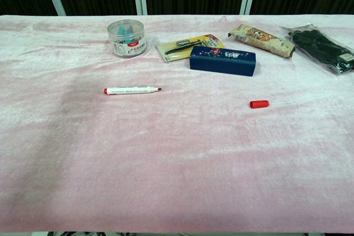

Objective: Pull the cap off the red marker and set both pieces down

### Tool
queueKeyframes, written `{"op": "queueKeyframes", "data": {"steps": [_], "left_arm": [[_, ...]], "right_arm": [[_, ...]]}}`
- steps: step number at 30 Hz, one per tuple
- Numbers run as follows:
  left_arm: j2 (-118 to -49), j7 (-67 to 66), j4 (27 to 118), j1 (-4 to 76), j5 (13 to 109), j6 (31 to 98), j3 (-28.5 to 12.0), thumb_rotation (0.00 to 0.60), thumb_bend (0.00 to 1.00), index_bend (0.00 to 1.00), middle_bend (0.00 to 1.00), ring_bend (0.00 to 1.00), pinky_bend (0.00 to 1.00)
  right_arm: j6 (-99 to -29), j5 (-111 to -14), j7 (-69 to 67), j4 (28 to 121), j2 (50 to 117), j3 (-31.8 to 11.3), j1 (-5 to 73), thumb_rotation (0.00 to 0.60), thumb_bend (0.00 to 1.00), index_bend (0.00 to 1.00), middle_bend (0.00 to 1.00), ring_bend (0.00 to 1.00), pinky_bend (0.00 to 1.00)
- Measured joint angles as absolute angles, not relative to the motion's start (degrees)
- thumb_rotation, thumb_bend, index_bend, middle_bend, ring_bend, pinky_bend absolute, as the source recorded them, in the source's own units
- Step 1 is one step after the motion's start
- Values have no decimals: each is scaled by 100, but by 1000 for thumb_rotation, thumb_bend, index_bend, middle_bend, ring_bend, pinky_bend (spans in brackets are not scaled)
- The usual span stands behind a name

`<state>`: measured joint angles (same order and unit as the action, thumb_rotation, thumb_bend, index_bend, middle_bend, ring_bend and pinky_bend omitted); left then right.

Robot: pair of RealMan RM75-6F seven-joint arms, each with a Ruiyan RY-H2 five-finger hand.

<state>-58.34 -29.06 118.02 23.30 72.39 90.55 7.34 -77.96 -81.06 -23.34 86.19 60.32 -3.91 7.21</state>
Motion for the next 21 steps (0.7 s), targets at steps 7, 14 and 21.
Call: {"op": "queueKeyframes", "data": {"steps": [7, 14, 21], "left_arm": [[-6107, -1991, 10827, 1440, 7862, 9696, 1095, 600, 133, 171, 163, 0, 0], [-6340, -1250, 10072, 1006, 7762, 9742, 1089, 600, 133, 188, 155, 0, 0], [-6340, -1107, 9952, 849, 7810, 9666, 791, 600, 133, 190, 155, 0, 0]], "right_arm": [[-8142, -8495, -1526, 8726, 6475, -262, 641, 600, 130, 20, 6, 150, 216], [-8186, -8707, -854, 8825, 6695, -145, 646, 600, 130, 19, 6, 150, 213], [-8243, -8662, -651, 9028, 6611, -167, 601, 600, 129, 19, 6, 150, 213]]}}
